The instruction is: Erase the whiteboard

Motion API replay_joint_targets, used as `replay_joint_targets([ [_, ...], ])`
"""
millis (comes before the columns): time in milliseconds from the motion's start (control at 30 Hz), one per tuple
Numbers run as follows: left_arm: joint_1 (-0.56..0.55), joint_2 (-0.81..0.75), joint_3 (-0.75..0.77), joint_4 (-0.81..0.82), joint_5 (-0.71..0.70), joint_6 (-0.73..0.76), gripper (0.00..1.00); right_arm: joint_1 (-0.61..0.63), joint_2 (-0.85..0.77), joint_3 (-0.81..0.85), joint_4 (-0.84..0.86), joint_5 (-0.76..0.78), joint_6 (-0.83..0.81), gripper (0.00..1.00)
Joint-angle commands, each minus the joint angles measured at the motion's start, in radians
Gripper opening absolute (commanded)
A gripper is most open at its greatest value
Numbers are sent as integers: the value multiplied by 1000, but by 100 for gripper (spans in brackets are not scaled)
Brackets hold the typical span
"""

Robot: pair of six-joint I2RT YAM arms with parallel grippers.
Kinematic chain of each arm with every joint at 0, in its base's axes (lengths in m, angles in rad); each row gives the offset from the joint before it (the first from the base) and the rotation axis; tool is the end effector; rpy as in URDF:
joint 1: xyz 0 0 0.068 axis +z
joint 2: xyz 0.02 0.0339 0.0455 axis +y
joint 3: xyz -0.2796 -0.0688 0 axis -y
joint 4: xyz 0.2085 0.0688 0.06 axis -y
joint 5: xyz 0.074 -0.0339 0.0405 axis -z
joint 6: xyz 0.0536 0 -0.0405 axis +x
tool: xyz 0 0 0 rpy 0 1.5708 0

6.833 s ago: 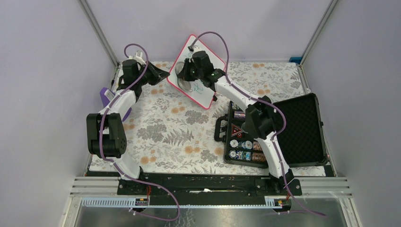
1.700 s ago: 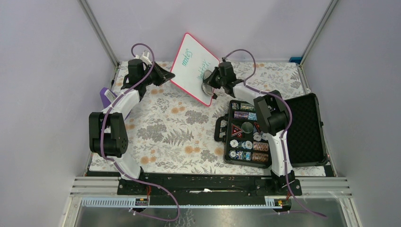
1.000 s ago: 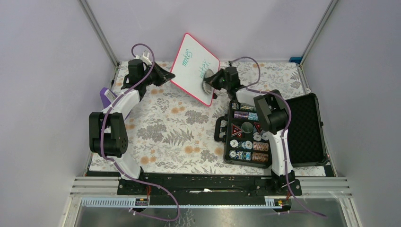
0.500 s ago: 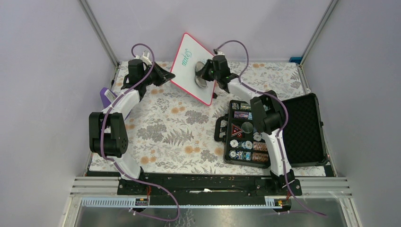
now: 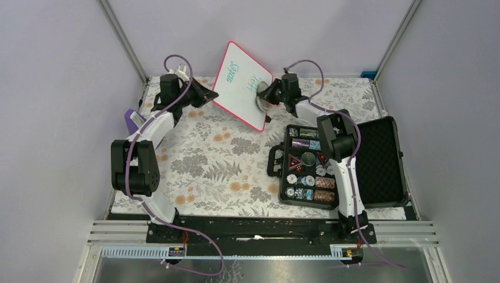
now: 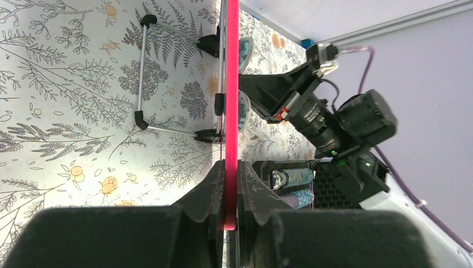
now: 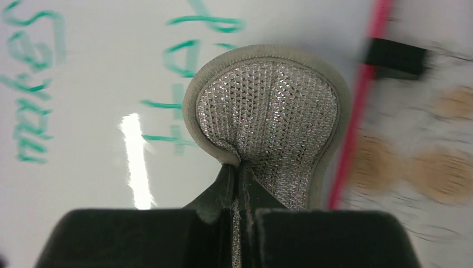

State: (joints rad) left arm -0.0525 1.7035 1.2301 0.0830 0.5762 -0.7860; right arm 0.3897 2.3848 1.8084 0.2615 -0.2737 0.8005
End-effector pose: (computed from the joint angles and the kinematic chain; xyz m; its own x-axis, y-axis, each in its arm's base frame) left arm 0.3779 -0.0491 0.3037 -0.6557 -0.5597 -0.5068 0.1178 0.5872 -0.8008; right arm 0.5035 0.2224 0.2032 -0.6326 0.4872 -0.6020 -0.2146 0.6366 0.7407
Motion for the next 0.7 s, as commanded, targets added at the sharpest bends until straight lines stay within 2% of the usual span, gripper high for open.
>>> replay_joint_targets([
  [0,-31,-11,23,-27,73,-2,0,-20,23,-157,-49,40,48,0],
  [100,-32,-5,22,-27,76,-4,0,-16,27,-127,-78,40,47,0],
  [233,-32,-5,23,-27,83,-8,0,54,3,30,-195,102,-77,0],
  [433,-36,-25,19,-26,71,-2,0,138,2,225,-212,30,-127,0],
  [533,-37,-25,19,-27,73,-5,0,140,62,317,-220,12,-74,0],
  [667,-47,-31,28,-58,45,28,0,110,176,439,-319,40,-28,0],
])
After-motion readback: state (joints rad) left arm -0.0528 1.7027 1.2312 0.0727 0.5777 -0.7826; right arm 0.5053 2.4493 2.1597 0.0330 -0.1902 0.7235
